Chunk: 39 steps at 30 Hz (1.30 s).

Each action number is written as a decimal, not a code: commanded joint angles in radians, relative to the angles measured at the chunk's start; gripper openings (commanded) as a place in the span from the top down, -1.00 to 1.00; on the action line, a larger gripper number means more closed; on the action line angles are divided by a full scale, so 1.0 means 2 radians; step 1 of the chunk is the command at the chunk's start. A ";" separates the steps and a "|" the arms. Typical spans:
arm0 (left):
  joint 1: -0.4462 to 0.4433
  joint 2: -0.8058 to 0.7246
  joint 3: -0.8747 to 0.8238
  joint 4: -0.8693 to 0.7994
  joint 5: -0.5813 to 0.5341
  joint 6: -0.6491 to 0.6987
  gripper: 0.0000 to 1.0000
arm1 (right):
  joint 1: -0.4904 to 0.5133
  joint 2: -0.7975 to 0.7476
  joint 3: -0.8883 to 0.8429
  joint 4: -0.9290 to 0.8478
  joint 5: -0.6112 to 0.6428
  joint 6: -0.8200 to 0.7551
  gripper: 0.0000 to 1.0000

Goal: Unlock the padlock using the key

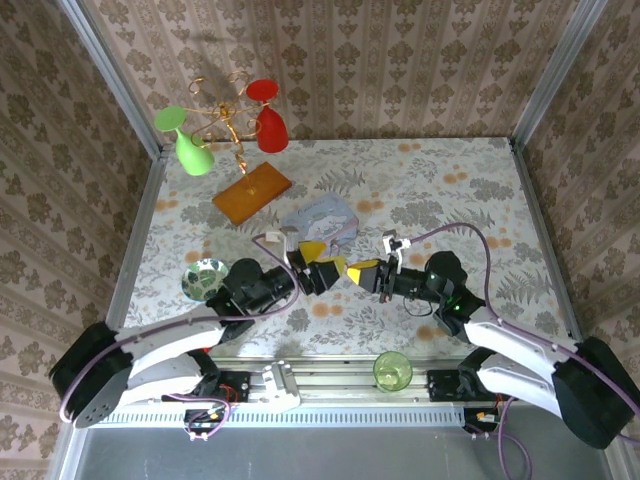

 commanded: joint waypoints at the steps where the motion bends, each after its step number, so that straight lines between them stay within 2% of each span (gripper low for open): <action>1: 0.000 -0.023 0.048 -0.213 -0.121 -0.016 -1.00 | -0.014 -0.024 0.035 -0.200 0.067 -0.065 1.00; 3: 0.000 -0.008 0.052 -0.242 -0.127 -0.026 -1.00 | -0.025 -0.022 0.050 -0.278 0.106 -0.083 1.00; 5: 0.002 0.023 0.064 -0.265 -0.111 -0.025 -0.98 | -0.031 -0.014 0.061 -0.333 0.147 -0.096 1.00; 8: -0.007 0.079 0.080 -0.276 -0.103 -0.031 -0.88 | -0.044 0.002 0.065 -0.371 0.174 -0.099 1.00; 12: -0.014 0.156 0.093 -0.225 -0.082 -0.053 -0.74 | -0.046 0.018 0.062 -0.380 0.189 -0.103 1.00; 17: -0.018 0.221 0.136 -0.252 -0.147 -0.033 -0.80 | -0.047 0.017 0.056 -0.381 0.197 -0.102 1.00; 19: -0.020 0.238 0.158 -0.276 -0.171 -0.020 -0.82 | -0.047 0.014 0.055 -0.383 0.195 -0.103 1.00; 26: -0.010 0.296 0.187 -0.264 -0.174 -0.014 -0.81 | -0.047 -0.012 0.045 -0.388 0.192 -0.104 1.00; 33: -0.010 0.334 0.214 -0.276 -0.199 -0.015 -0.81 | -0.050 -0.029 0.038 -0.393 0.184 -0.108 1.00; 39: -0.004 0.361 0.235 -0.277 -0.198 -0.003 -0.63 | -0.060 -0.049 0.030 -0.400 0.201 -0.103 1.00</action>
